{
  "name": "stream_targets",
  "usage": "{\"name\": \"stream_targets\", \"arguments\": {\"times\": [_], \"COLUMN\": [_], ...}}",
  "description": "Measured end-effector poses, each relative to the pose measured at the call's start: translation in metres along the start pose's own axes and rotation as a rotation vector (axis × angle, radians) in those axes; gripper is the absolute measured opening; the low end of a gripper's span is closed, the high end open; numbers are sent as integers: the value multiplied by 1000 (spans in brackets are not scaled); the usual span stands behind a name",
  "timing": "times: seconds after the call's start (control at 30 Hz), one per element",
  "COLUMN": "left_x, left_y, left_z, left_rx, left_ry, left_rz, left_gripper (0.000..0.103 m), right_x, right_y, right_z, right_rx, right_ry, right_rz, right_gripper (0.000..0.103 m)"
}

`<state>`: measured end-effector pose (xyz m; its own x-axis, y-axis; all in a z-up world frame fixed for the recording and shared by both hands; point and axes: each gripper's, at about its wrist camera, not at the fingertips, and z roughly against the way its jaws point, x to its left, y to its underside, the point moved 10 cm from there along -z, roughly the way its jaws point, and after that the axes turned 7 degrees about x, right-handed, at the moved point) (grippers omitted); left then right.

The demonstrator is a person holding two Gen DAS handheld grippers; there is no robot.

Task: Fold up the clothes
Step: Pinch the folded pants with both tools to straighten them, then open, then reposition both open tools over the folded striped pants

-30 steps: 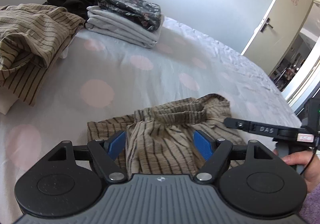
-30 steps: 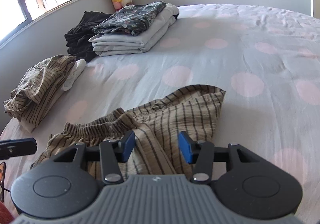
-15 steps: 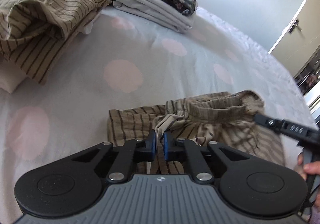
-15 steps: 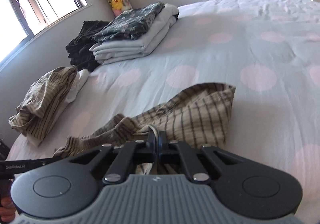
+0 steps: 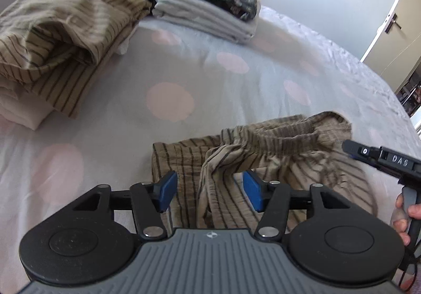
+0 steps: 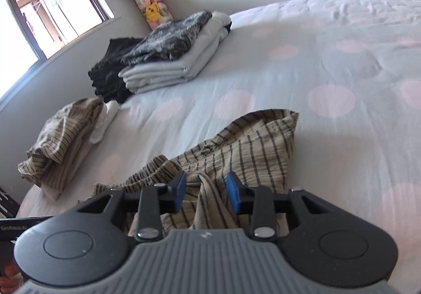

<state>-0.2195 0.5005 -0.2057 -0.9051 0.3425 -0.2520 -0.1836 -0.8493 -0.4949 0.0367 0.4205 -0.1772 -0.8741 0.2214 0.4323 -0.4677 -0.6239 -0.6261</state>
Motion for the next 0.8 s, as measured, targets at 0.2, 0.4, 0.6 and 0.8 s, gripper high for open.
{"name": "stream_targets", "arguments": {"times": [0.2,0.4,0.6,0.8], "left_x": [-10,-13,-18,-27], "left_y": [16,45,70,92], "left_z": [35,55,63,56], "left_rx": [34,78,127,158], "left_ry": [28,64,43,42], "left_rz": [13,10,-61,-127], "left_gripper": [70,71,71,72], "right_x": [-4,-5,-23,-20], "right_y": [11,44,73,88], "right_z": [33,54,69,72], "right_rx": [3,65,165,196], "right_ry": [15,14,61,91], "right_rz": [-32,2,-11,50], "right_gripper": [40,51,55,55]}}
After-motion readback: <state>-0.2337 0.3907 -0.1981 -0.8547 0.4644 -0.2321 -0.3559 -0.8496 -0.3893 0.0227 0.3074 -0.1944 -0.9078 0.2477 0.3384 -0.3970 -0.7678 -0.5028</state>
